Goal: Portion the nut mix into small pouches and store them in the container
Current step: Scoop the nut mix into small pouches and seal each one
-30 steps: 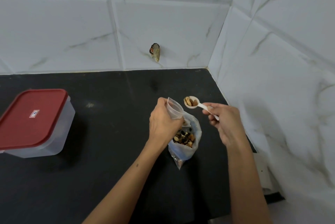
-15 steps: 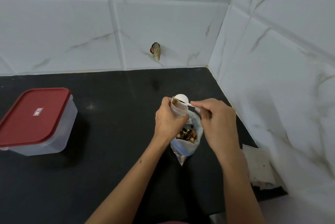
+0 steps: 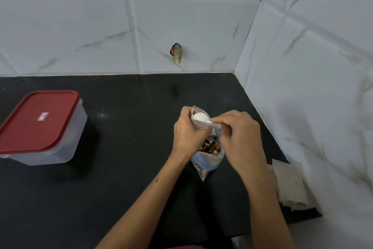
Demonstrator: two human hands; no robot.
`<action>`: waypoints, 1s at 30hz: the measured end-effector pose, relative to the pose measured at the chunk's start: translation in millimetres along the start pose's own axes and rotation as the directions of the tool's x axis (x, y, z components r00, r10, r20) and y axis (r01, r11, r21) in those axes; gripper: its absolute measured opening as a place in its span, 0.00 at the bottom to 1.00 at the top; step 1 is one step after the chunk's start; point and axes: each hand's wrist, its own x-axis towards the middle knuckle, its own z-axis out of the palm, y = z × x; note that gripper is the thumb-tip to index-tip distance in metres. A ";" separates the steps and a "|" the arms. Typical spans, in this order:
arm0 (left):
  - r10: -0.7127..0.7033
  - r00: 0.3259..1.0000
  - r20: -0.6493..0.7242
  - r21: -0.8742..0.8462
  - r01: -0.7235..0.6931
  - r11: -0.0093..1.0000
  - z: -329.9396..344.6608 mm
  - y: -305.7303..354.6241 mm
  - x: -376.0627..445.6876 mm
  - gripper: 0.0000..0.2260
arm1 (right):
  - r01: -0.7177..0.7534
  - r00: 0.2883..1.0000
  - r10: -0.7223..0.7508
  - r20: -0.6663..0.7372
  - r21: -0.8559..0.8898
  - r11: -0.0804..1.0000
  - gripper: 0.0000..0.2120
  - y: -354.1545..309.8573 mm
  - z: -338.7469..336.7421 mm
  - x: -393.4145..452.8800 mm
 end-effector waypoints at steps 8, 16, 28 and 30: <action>-0.041 0.999 -0.016 -0.035 0.040 0.999 -4.1 -3.5 -4.9 0.18 | -0.155 0.988 0.142 0.068 0.245 0.957 0.09 8.6 -5.5 -2.5; -0.017 0.999 -0.051 -0.046 0.015 0.999 -12.9 -7.2 -5.6 0.15 | -0.339 0.927 0.374 0.035 0.506 0.793 0.11 19.5 -6.7 2.8; -0.358 0.933 0.023 0.018 0.358 0.934 -24.2 -40.2 5.0 0.16 | -0.299 0.905 0.370 0.211 -0.303 0.905 0.17 40.7 61.5 13.0; -0.406 0.911 0.074 -0.003 0.407 0.913 -18.4 -46.1 6.0 0.16 | -0.242 0.927 0.319 0.199 -0.332 0.912 0.16 36.6 68.7 16.2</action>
